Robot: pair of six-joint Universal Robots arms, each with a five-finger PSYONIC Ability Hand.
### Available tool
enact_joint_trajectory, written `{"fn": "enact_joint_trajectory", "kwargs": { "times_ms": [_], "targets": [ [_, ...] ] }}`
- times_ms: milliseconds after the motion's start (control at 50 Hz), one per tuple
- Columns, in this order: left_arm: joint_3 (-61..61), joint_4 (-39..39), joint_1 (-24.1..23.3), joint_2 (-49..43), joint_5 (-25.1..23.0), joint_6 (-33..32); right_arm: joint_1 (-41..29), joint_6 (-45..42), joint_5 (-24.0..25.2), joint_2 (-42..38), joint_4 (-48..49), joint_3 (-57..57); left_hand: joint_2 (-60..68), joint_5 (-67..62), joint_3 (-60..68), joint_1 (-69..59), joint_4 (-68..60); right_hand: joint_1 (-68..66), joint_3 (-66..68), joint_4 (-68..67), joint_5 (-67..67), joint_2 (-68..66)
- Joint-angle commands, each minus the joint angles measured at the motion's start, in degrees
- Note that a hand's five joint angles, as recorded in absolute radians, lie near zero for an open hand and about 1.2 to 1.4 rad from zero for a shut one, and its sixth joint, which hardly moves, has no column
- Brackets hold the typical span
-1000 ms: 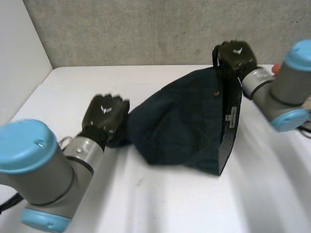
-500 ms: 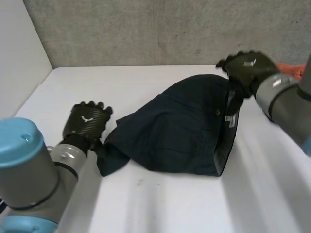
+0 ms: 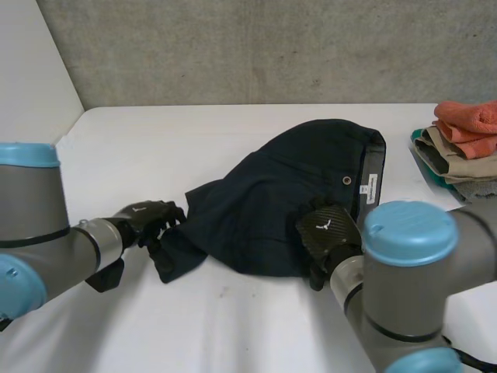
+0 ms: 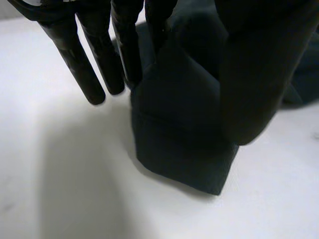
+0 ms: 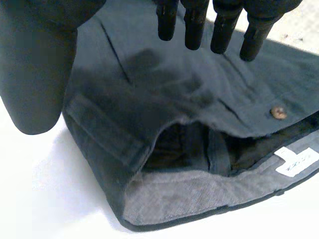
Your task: Fold the laundry.
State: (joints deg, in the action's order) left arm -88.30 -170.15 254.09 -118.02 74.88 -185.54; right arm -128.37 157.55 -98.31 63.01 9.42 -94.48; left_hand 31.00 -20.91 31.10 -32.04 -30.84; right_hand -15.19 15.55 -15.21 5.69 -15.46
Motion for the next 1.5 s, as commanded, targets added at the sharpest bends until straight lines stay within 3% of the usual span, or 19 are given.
{"fn": "enact_joint_trajectory", "kwargs": {
  "times_ms": [20, 40, 120, 240, 380, 460, 600, 720, 820, 900, 920, 980, 1040, 1120, 1220, 1400, 1500],
  "targets": [
    [4.1, -0.1, -2.5, -4.0, 3.8, -1.4, 0.3, -1.6, -1.0, -4.4, 4.1, 2.9, 42.0, -42.1, 41.9, -41.0, -42.2, -52.2, 51.8, -52.2, 51.7, -51.9],
    [4.3, -0.4, -2.7, -4.1, 4.4, -1.8, 0.4, -1.7, -1.2, -4.0, 4.5, 3.2, 48.9, -49.0, 48.8, -47.9, -49.1, -64.7, 64.3, -64.7, 64.2, -64.4],
    [4.7, -1.0, -4.3, -1.1, 8.4, -4.7, 1.2, -3.5, -1.3, 2.4, 5.7, 3.7, 49.0, -49.1, 48.9, -48.0, -49.2, -64.8, 64.4, -64.8, 64.3, -64.5],
    [2.2, -5.1, -6.0, 16.4, 12.9, -6.4, 3.8, -6.6, 0.2, 17.2, 1.4, 10.3, 49.0, -49.1, 48.9, -48.0, -49.2, -64.8, 64.4, -64.8, 64.3, -64.5],
    [1.5, -9.2, -6.2, 36.7, 14.0, -9.0, 11.5, -6.3, 5.9, 20.8, -20.4, 29.4, 49.0, -49.1, 48.9, -48.0, -49.2, -64.8, 64.4, -64.8, 64.3, -64.5],
    [2.4, -7.0, -7.4, 40.2, 13.2, -12.0, 14.0, -5.0, 10.8, 17.6, -30.7, 39.1, 49.0, -49.1, 48.9, -48.0, -49.2, -64.8, 64.4, -64.8, 64.3, -64.5],
    [5.8, -2.2, -9.2, 35.5, 14.2, -16.0, 16.2, -2.2, 14.0, 11.1, -36.1, 45.8, 49.0, -49.1, 48.9, -48.0, -49.2, -64.8, 64.4, -64.8, 64.3, -64.5],
    [10.0, -2.0, -8.4, 19.9, 14.1, -18.7, 15.1, -1.5, 15.1, 1.3, -35.8, 45.3, 49.0, -49.1, 48.9, -48.0, -49.2, -64.8, 64.4, -64.8, 64.3, -64.5],
    [19.1, -6.4, -7.1, 5.6, 13.8, -22.1, 12.7, -1.5, 13.7, -7.2, -31.2, 47.8, 49.0, -49.1, 48.9, -48.0, -49.2, -64.8, 64.4, -64.8, 64.3, -64.5],
    [30.9, -13.7, -5.8, -2.3, 14.3, -24.6, 11.2, -0.9, 9.4, -12.7, -18.7, 53.3, 49.0, -49.1, 48.9, -48.0, -49.2, -64.8, 64.4, -64.8, 64.3, -64.5],
    [35.1, -17.5, -5.2, -3.6, 14.5, -24.6, 11.0, -0.7, 6.9, -14.0, -11.2, 55.3, 49.0, -49.1, 48.9, -48.0, -49.2, -64.8, 64.4, -64.8, 64.3, -64.5],
    [39.8, -24.8, -4.7, -3.9, 14.9, -23.3, 10.9, -0.3, 4.2, -14.1, 2.2, 56.6, 49.0, -49.1, 48.9, -48.0, -49.2, -64.8, 64.4, -64.8, 64.3, -64.5],
    [41.5, -39.4, -4.6, -1.2, 14.4, -17.3, 11.2, 0.7, 4.5, -12.4, 25.1, 55.5, 49.0, -49.1, 48.9, -48.0, -49.2, -64.8, 64.4, -64.8, 64.3, -64.5],
    [38.7, -48.7, -5.0, 2.1, 13.9, -11.8, 11.4, 1.8, 7.2, -10.4, 34.4, 53.2, 49.0, -49.1, 48.9, -48.0, -49.2, -64.8, 64.4, -64.8, 64.3, -64.5],
    [32.6, -47.3, -5.0, 5.1, 12.8, -10.8, 11.7, 4.4, 11.5, -11.2, 32.3, 53.6, 49.0, -49.1, 48.9, -48.0, -49.2, -64.8, 64.4, -64.8, 64.3, -64.5],
    [15.8, -43.3, -4.9, 6.0, 13.3, -11.5, 12.8, 4.3, 13.9, -16.8, 22.0, 51.0, 49.0, -49.1, 48.9, -48.0, -49.2, -64.8, 64.4, -64.8, 64.3, -64.5],
    [3.6, -43.1, -6.2, 3.3, 13.1, -14.1, 13.2, 3.0, 15.0, -20.7, 18.0, 43.8, 49.0, -49.1, 48.9, -48.0, -49.2, -64.8, 64.4, -64.8, 64.3, -64.5]
  ]
}}
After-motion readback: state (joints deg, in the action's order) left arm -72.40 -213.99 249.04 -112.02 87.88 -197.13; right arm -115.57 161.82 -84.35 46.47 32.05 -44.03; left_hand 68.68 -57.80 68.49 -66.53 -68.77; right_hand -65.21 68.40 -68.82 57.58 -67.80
